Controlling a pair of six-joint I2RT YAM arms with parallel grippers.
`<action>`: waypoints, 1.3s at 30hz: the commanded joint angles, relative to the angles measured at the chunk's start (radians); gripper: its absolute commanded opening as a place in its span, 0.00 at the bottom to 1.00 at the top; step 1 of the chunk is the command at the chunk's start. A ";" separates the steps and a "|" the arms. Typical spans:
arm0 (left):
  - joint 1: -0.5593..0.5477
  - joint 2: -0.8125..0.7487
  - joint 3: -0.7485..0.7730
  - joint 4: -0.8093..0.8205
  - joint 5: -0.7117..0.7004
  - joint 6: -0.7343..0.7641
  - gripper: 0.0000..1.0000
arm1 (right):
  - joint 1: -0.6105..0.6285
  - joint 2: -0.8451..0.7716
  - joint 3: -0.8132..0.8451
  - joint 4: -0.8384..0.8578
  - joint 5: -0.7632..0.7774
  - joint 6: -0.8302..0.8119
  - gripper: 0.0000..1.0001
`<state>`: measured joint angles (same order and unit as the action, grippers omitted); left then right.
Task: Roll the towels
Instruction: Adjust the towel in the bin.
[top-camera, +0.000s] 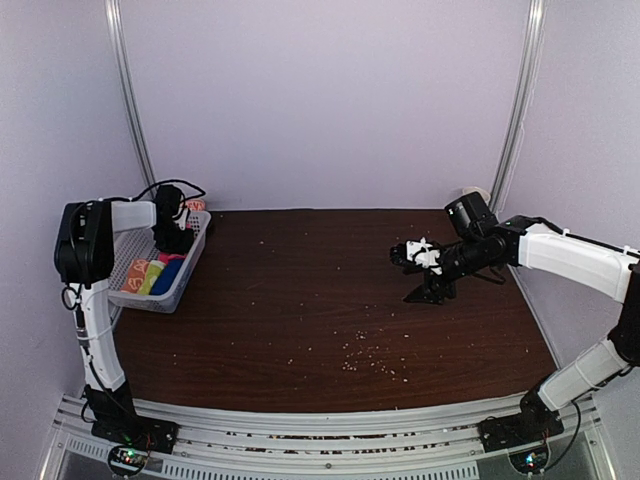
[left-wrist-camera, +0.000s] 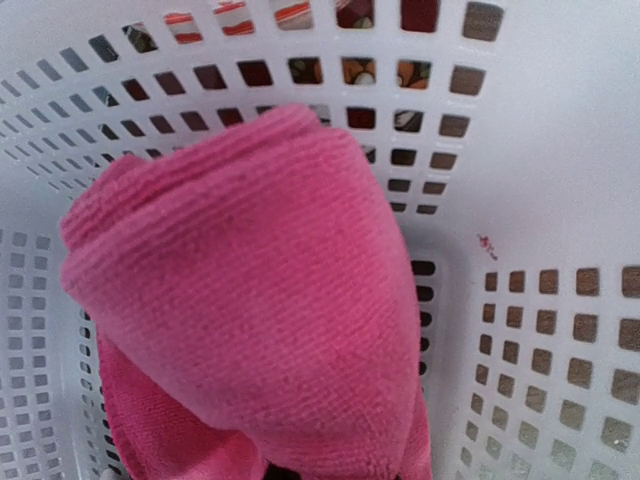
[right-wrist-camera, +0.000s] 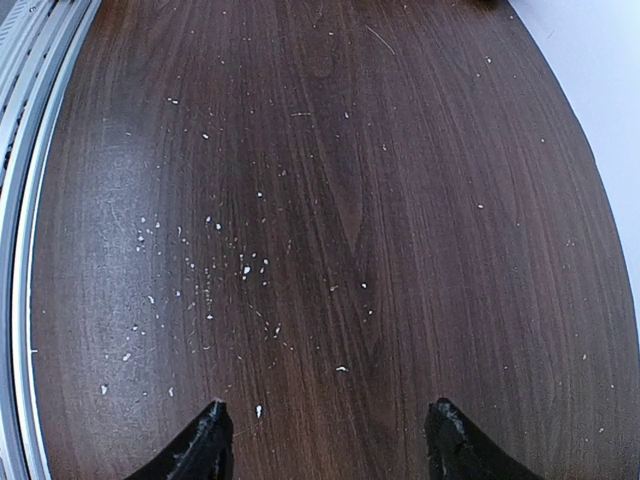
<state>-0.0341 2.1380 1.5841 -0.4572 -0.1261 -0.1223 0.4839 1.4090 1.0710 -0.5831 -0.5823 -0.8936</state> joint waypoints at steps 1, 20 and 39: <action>0.033 -0.008 -0.025 0.022 0.201 0.011 0.00 | -0.001 0.007 0.019 -0.012 -0.009 -0.006 0.66; 0.180 0.047 -0.021 0.034 0.843 0.077 0.00 | -0.001 0.043 0.022 -0.024 -0.024 -0.015 0.66; 0.211 0.000 0.012 -0.015 0.723 0.059 0.53 | 0.000 0.040 0.023 -0.026 -0.020 -0.014 0.65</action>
<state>0.1822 2.2021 1.5948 -0.4377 0.6750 -0.0624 0.4839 1.4467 1.0714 -0.5953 -0.5907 -0.8955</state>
